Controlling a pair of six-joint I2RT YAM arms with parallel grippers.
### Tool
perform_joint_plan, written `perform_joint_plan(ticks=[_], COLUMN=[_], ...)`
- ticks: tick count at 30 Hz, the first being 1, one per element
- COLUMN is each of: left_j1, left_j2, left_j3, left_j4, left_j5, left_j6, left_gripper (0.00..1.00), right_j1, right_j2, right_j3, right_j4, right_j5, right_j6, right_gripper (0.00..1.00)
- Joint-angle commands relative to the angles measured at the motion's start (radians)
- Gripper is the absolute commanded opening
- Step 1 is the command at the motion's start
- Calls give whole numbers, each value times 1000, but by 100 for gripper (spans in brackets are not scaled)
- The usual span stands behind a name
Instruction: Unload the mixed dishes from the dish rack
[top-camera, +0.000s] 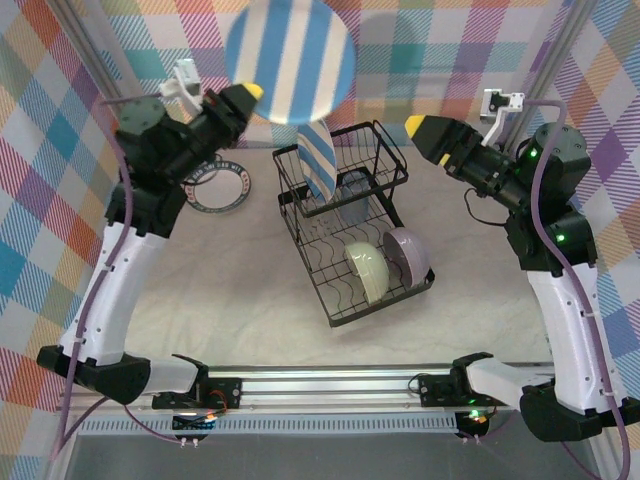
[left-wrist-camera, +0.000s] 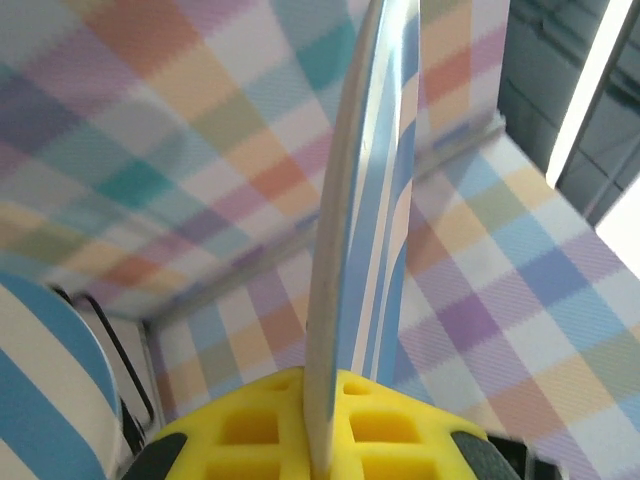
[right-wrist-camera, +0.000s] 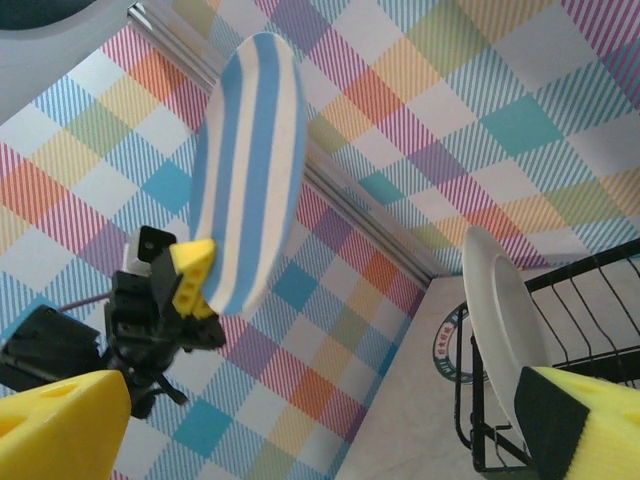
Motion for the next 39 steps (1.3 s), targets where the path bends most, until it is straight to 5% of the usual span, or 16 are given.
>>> perform_joint_plan(ticks=[1, 6, 15, 26, 39], left_j1=[137, 343, 529, 587, 637], left_j2=[10, 67, 102, 279, 509], left_j3=[78, 67, -208, -408, -427], left_j4=[-21, 29, 144, 234, 284], left_j5=[17, 126, 195, 289, 342], left_j6=[8, -77, -111, -42, 18], left_gripper=[0, 0, 0, 0, 0], right_j1=[-2, -2, -2, -2, 2], right_j2=[-8, -8, -41, -28, -15], right_j3=[17, 29, -4, -57, -130], right_j4=[-13, -32, -67, -12, -90], right_j5=[6, -16, -11, -78, -184], right_j6=[-75, -104, -146, -91, -35], right_gripper=[99, 99, 99, 99, 99])
